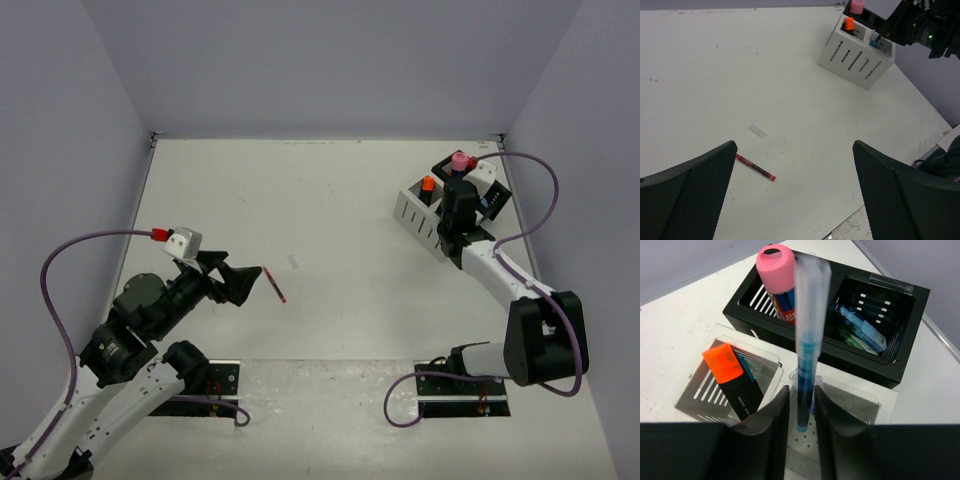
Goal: Sort the stationery into containers
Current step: Place the pen in the storage box.
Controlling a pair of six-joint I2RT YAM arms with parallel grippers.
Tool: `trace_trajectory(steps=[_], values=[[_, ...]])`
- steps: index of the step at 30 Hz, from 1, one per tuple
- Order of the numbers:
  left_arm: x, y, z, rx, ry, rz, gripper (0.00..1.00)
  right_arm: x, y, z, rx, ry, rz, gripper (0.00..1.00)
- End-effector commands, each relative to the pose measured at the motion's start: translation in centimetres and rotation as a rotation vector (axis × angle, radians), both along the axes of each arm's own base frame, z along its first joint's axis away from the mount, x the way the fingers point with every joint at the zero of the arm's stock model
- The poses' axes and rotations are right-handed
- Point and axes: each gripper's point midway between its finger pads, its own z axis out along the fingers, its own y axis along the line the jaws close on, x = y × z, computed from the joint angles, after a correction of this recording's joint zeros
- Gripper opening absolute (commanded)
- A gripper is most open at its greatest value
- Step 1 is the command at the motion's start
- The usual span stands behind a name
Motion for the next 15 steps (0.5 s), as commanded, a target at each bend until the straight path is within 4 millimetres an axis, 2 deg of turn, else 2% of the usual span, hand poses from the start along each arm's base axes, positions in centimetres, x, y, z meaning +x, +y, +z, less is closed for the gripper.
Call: trace_trajectory(steps=[1, 4, 7, 13, 15], values=[[1.4, 1.1, 0.8, 0.019, -0.063, 0.084, 1.0, -0.3, 0.0, 0.0, 0.045, -0.009, -0.021, 0.33], [1.6, 1.2, 0.5, 0.023, -0.055, 0.093, 1.0, -0.7, 0.1, 0.0, 0.06, 0.014, -0.024, 0.39], [1.5, 1.3, 0.6, 0.018, -0.057, 0.101, 1.0, -1.2, 0.3, 0.6, 0.075, 0.022, -0.015, 0.42], [2.0, 2.1, 0.4, 0.012, -0.042, 0.159, 1.0, -2.7, 1.9, 6.1, 0.124, -0.058, 0.076, 0.43], [2.5, 3.6, 0.1, 0.007, -0.018, 0.252, 1.0, -3.4, 4.2, 8.4, 0.133, -0.081, 0.168, 0.44]])
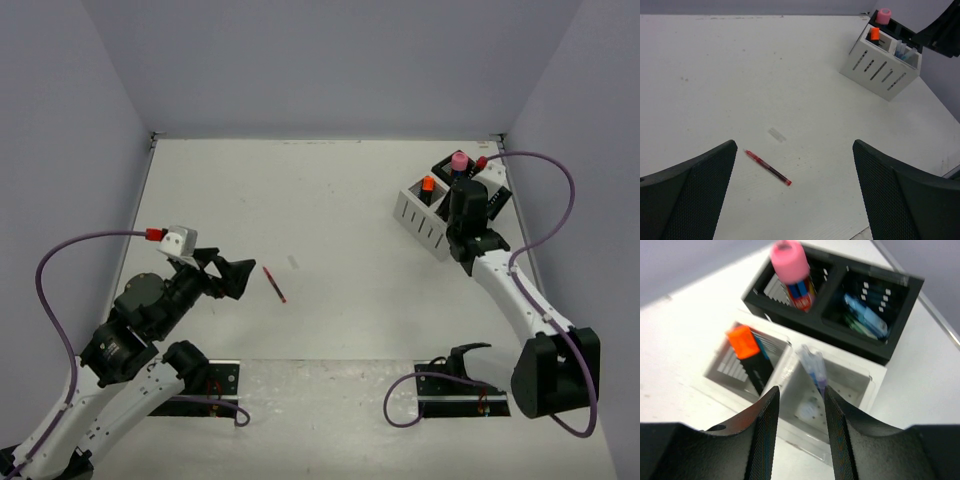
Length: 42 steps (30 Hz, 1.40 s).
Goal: Sort the stationery into containers
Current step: Place the pen in the storage box, then pick up the pen from the center of the board.
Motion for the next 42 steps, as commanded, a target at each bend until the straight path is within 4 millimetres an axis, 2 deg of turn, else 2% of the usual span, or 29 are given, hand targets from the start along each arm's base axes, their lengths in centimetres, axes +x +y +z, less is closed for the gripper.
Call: trace_trajectory(steps=[1, 3, 5, 8, 12, 15, 16, 18, 19, 20, 22, 24, 25, 27, 28, 31, 34, 42], values=[[1.3, 2.9, 0.6, -0.028, -0.004, 0.195, 1.0, -1.2, 4.4, 8.1, 0.07, -0.138, 0.172, 0.44], [1.7, 4.4, 0.5, -0.038, 0.006, 0.284, 1.0, -2.1, 6.6, 9.8, 0.069, -0.154, 0.256, 0.46], [1.7, 5.4, 0.4, -0.048, 0.008, 0.34, 1.0, -2.9, 9.5, 10.2, 0.08, -0.117, 0.372, 0.47], [2.1, 6.1, 0.0, -0.046, 0.017, 0.385, 1.0, -4.9, 16.4, 7.6, 0.068, -0.003, 0.6, 0.48], [2.9, 6.3, -1.2, -0.005, 0.069, 0.426, 1.0, -7.7, 23.5, 4.8, 0.096, 0.092, 0.784, 0.5], [3.4, 6.9, -2.3, 0.033, 0.124, 0.48, 1.0, -8.9, 27.8, 3.0, 0.104, 0.133, 0.866, 0.52], [3.6, 7.1, -2.6, 0.041, 0.133, 0.5, 1.0, -8.6, 28.4, 2.4, 0.096, 0.147, 0.864, 0.53], [3.6, 8.4, -3.0, 0.045, 0.161, 0.577, 1.0, -9.6, 31.8, 0.5, 0.09, 0.21, 0.908, 0.53], [3.6, 8.8, -2.9, 0.045, 0.159, 0.599, 1.0, -9.3, 32.5, -0.2, 0.083, 0.228, 0.907, 0.53], [3.5, 9.3, -2.9, 0.032, 0.161, 0.627, 1.0, -10.0, 33.8, -1.0, 0.082, 0.265, 0.916, 0.53], [3.2, 11.1, -2.6, -0.005, 0.15, 0.719, 1.0, -10.4, 37.5, -3.4, 0.062, 0.352, 0.926, 0.53], [2.6, 12.2, -2.0, -0.04, 0.132, 0.764, 1.0, -10.8, 39.8, -4.2, 0.039, 0.4, 0.936, 0.53], [2.3, 12.7, -1.7, -0.056, 0.122, 0.781, 1.0, -10.9, 40.8, -3.9, 0.034, 0.414, 0.944, 0.52], [1.9, 13.0, -1.2, -0.093, 0.099, 0.784, 1.0, -11.2, 42.5, -5.2, -0.003, 0.459, 0.951, 0.53], [1.9, 12.7, -0.9, -0.103, 0.073, 0.76, 1.0, -11.5, 42.9, -6.8, -0.033, 0.498, 0.95, 0.53], [2.2, 11.1, -0.5, -0.102, 0.041, 0.656, 1.0, -11.5, 44.6, -8.4, -0.06, 0.53, 0.955, 0.54], [2.5, 10.6, -0.9, -0.075, 0.06, 0.635, 1.0, -11.6, 45.0, -10.3, -0.102, 0.578, 0.943, 0.53], [3.3, 8.4, -1.4, -0.031, 0.074, 0.519, 1.0, -12.3, 45.7, -13.5, -0.149, 0.634, 0.964, 0.47]])
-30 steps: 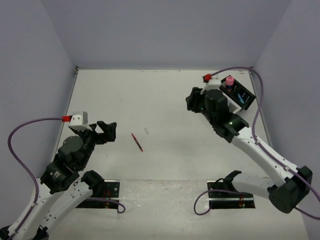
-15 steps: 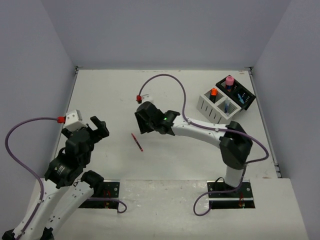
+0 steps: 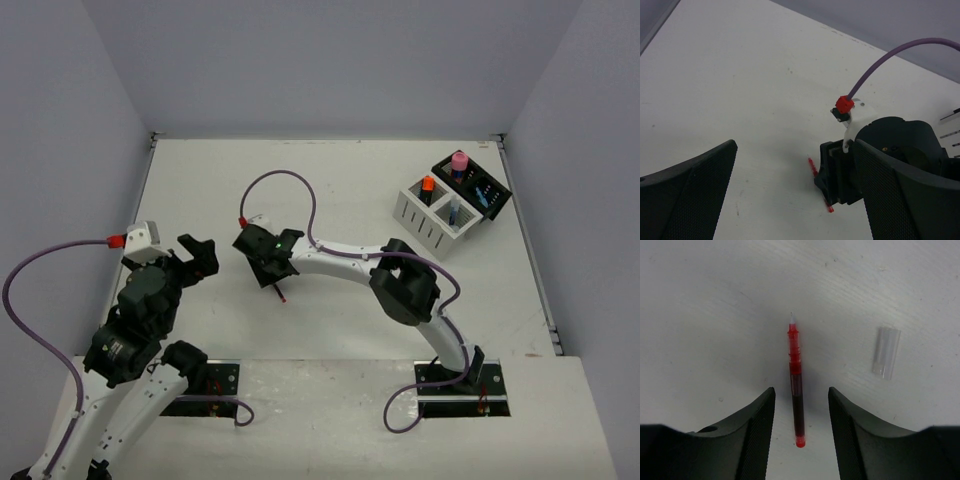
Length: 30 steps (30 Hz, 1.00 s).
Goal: Sort the stationery into containers
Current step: Pick up the pen from the center of the board.
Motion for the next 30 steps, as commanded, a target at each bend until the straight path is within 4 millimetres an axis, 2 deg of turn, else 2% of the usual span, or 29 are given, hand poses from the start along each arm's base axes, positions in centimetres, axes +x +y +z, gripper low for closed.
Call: trace_trajectory(steps=[1, 7, 11, 15, 18, 20, 22, 23, 24, 25, 27, 28, 30], values=[[0.9, -1.4, 0.5, 0.026, -0.015, -0.074, 1.0, 0.0, 0.7, -0.1, -0.016, -0.005, -0.001, 0.45], [0.7, -1.5, 0.7, 0.022, -0.031, -0.089, 1.0, -0.3, 1.1, -2.5, -0.046, 0.032, 0.015, 0.38], [0.5, -1.7, 1.0, 0.017, -0.046, -0.103, 1.0, -0.5, 0.5, -3.7, -0.087, 0.048, 0.007, 0.23], [0.5, -1.8, 0.9, 0.017, -0.047, -0.108, 1.0, -0.7, -0.4, -3.9, -0.103, 0.037, -0.016, 0.12], [0.7, -2.1, 0.8, 0.021, -0.041, -0.124, 1.0, -1.1, -0.4, -3.8, -0.089, 0.033, -0.017, 0.09], [0.8, -2.1, 0.5, 0.027, -0.026, -0.122, 1.0, -1.4, -0.2, -3.7, -0.069, 0.039, -0.009, 0.02], [0.8, -2.1, 0.5, 0.029, -0.023, -0.12, 1.0, -2.1, 0.9, -3.0, -0.002, 0.047, 0.039, 0.0], [0.8, -2.1, 0.5, 0.03, -0.022, -0.119, 1.0, -2.6, 1.6, -1.5, 0.051, 0.046, 0.077, 0.0], [0.8, -2.1, 0.5, 0.028, -0.023, -0.121, 1.0, -3.0, 2.1, -1.4, 0.098, 0.038, 0.096, 0.0], [0.9, -2.2, 0.4, 0.029, -0.022, -0.122, 1.0, -3.2, 2.5, 0.5, 0.17, 0.02, 0.11, 0.0], [1.0, -2.3, 0.4, 0.031, -0.019, -0.125, 1.0, -3.8, 3.0, 2.7, 0.288, 0.0, 0.14, 0.0], [1.0, -2.3, 0.3, 0.032, -0.015, -0.127, 1.0, -4.0, 3.1, 5.3, 0.355, -0.027, 0.146, 0.0], [1.2, -2.4, 0.1, 0.038, -0.003, -0.128, 1.0, -4.4, 2.7, 8.0, 0.449, -0.066, 0.162, 0.0]])
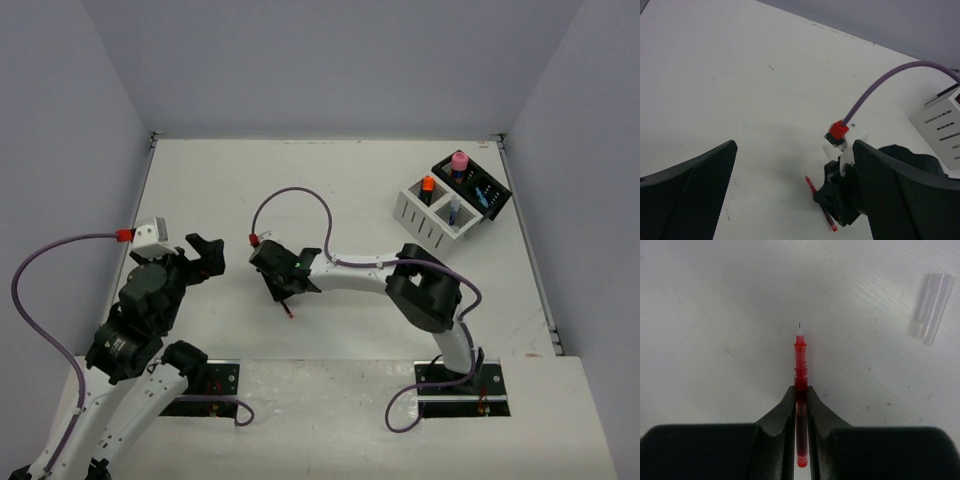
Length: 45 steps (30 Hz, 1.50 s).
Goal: Sort the stationery into containers
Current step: Pick up the pen from the center of the board, then close the pen cap on the pen.
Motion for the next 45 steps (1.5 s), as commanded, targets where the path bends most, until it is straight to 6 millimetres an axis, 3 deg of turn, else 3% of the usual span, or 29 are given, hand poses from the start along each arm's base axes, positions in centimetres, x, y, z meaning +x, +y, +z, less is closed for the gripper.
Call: trace_trajectory(steps=[1, 3, 8, 12, 17, 19, 22, 24, 26, 27, 31, 34, 39, 40, 41, 45], values=[[0.8, -0.3, -0.2, 0.034, 0.004, -0.013, 1.0, -0.3, 3.2, 11.5, 0.375, -0.133, 0.063, 0.0], [1.0, -0.5, -0.6, 0.042, 0.02, -0.014, 1.0, -0.5, 1.9, 15.5, 0.439, -0.191, 0.06, 0.0], [1.6, -0.6, -1.5, 0.07, 0.067, -0.004, 1.0, 0.2, -3.3, 18.3, 0.384, -0.314, -0.011, 0.0], [2.2, -0.7, -2.1, 0.08, 0.113, 0.009, 1.0, 1.6, -8.1, 19.0, 0.357, -0.361, -0.113, 0.0], [2.8, -2.4, -2.1, -0.029, 0.182, 0.004, 1.0, 3.4, -14.9, 17.7, 0.292, -0.326, -0.274, 0.0], [3.7, -3.9, -2.3, -0.118, 0.209, 0.004, 1.0, 3.4, -17.5, 18.6, 0.311, -0.353, -0.332, 0.0], [5.8, -6.8, -4.3, -0.172, 0.313, -0.032, 0.99, 3.6, -19.8, 18.7, 0.307, -0.39, -0.379, 0.0], [7.6, -8.9, -7.2, -0.159, 0.442, -0.03, 1.0, 4.0, -21.3, 18.9, 0.297, -0.42, -0.415, 0.0], [9.1, -10.8, -7.9, -0.156, 0.493, -0.015, 1.0, 4.8, -22.5, 18.7, 0.274, -0.434, -0.443, 0.0], [9.5, -11.7, -9.6, -0.128, 0.541, 0.001, 1.0, 5.1, -22.7, 18.5, 0.268, -0.433, -0.446, 0.0], [11.3, -13.3, -12.6, -0.136, 0.647, 0.141, 0.96, 6.4, -24.2, 16.7, 0.222, -0.427, -0.46, 0.0], [11.3, -13.9, -15.7, -0.143, 0.748, 0.221, 0.89, 6.4, -24.6, 16.0, 0.201, -0.421, -0.442, 0.0], [10.7, -15.0, -18.6, -0.132, 0.826, 0.313, 0.75, 5.9, -25.8, 16.2, 0.219, -0.441, -0.459, 0.0], [10.4, -15.6, -19.4, -0.124, 0.837, 0.315, 0.69, 5.6, -25.7, 16.1, 0.232, -0.438, -0.453, 0.0], [10.4, -15.7, -19.7, -0.129, 0.839, 0.324, 0.56, 5.6, -25.6, 16.1, 0.238, -0.438, -0.445, 0.0], [10.8, -15.9, -21.6, -0.078, 0.866, 0.337, 0.55, 5.5, -25.5, 15.9, 0.236, -0.43, -0.441, 0.0]])
